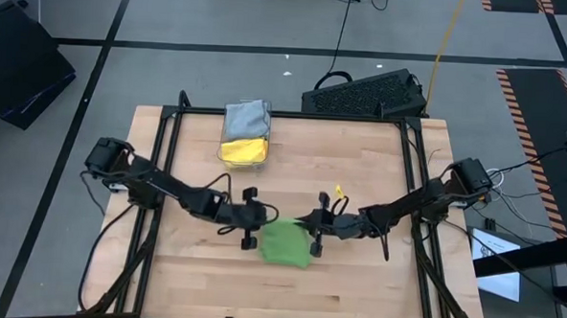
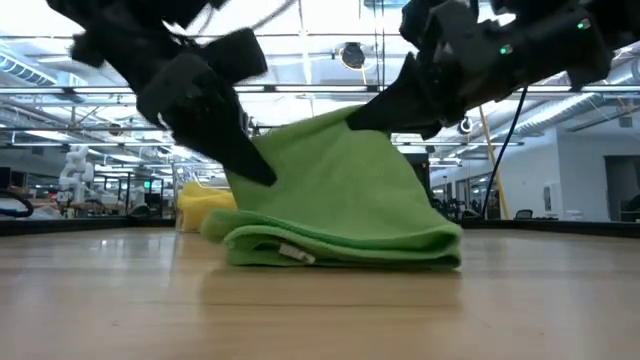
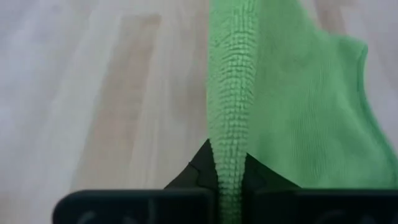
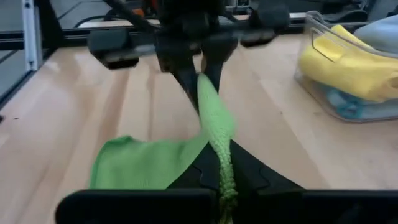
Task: Fold microfiber towels
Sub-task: Fold the green towel on the table
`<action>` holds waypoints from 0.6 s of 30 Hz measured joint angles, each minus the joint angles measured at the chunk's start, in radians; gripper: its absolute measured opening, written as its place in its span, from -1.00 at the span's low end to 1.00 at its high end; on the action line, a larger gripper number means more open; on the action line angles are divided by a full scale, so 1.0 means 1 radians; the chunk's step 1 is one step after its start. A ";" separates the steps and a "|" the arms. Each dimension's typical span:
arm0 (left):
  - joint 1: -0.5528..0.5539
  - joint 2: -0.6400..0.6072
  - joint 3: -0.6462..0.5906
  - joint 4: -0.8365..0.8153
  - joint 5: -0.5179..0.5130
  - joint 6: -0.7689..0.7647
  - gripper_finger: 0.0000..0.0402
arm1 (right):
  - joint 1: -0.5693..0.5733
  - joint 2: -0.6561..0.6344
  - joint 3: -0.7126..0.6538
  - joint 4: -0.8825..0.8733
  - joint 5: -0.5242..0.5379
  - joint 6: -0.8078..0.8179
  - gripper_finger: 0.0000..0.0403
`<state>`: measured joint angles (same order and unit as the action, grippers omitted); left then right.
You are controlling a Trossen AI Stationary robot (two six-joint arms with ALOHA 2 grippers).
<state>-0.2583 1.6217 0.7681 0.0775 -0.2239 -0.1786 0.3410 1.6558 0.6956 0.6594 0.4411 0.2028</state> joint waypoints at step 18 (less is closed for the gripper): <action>-0.264 0.014 0.002 0.163 -0.274 -0.020 -0.97 | 0.179 0.042 0.003 0.009 0.137 -0.079 -0.98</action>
<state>-0.5219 1.6354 0.7700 0.2408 -0.4980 -0.1983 0.5203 1.6979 0.6987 0.6680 0.5785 0.1241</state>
